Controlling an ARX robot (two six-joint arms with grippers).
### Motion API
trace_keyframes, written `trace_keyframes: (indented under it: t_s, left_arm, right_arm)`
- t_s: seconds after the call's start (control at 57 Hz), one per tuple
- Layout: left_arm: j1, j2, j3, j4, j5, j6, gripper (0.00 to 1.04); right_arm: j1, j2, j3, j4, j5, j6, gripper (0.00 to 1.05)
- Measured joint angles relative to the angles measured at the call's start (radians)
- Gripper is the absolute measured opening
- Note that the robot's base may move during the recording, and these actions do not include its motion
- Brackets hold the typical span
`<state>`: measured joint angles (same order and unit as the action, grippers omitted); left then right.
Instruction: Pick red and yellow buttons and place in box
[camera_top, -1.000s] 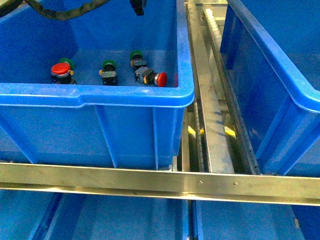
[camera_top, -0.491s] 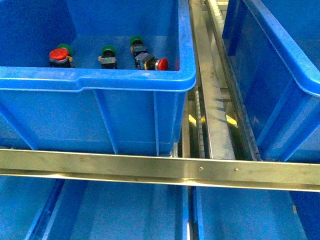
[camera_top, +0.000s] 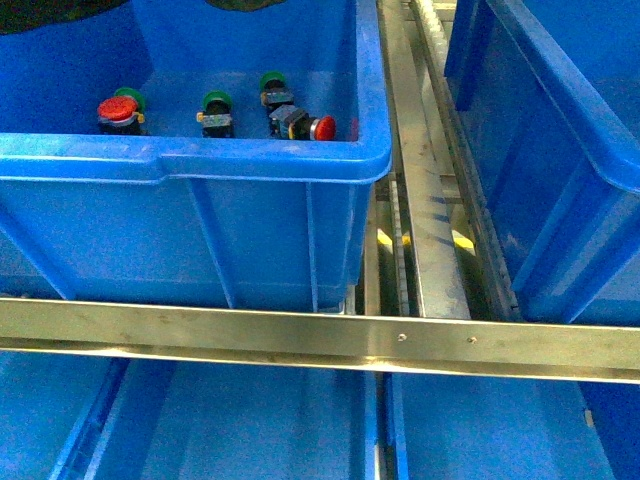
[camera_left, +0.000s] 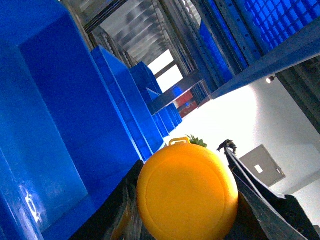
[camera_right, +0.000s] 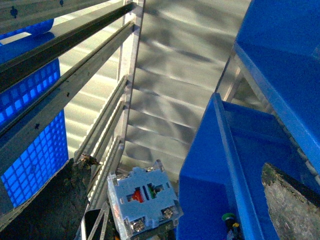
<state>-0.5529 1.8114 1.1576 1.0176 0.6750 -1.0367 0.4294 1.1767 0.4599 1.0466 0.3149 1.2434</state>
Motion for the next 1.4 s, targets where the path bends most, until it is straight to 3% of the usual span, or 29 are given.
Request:
trace_keyframes:
  t_s: [1.123, 1.404]
  left_arm:
    - [-0.061, 0.069, 0.073, -0.059, -0.020, 0.018, 0.33]
    - [-0.071, 0.072, 0.081, -0.069, -0.024, 0.018, 0.33]
  right_arm:
    - [-0.020, -0.049, 0.029, -0.033, -0.018, -0.021, 0.98]
    - [-0.038, -0.053, 0.016, -0.050, -0.001, -0.020, 0.54]
